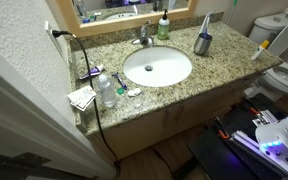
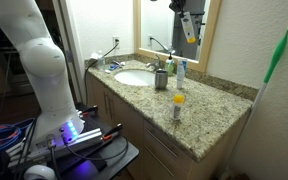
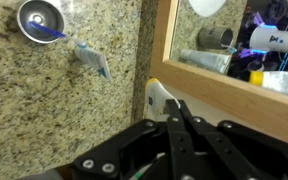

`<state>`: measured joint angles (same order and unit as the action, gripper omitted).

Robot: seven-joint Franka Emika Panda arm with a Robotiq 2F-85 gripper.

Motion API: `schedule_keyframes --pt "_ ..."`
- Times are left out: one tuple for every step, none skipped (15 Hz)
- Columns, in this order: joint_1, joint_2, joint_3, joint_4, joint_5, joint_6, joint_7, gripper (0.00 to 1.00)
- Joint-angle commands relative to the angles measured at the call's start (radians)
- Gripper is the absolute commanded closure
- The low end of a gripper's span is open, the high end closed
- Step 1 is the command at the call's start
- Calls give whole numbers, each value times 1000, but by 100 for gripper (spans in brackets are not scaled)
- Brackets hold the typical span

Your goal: Move the white tube to the right

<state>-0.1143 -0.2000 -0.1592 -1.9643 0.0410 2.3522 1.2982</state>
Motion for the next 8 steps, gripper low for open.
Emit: schedule_keyframes --pt "-47 -199 -38 -86 5 -258 -23 99" --pt "-48 -248 -69 -108 54 -351 -72 99" --pt "-88 -290 -71 -131 85 -416 -97 99" --pt "-106 -332 -95 -168 107 -460 -112 99" --pt "-134 -366 -116 -201 119 -504 -129 99" --pt "-158 -386 -137 -250 139 -511 -148 99" --pt "-186 -390 -149 -291 148 -506 -154 99" --pt "-213 -382 -159 -327 150 -500 -160 99"
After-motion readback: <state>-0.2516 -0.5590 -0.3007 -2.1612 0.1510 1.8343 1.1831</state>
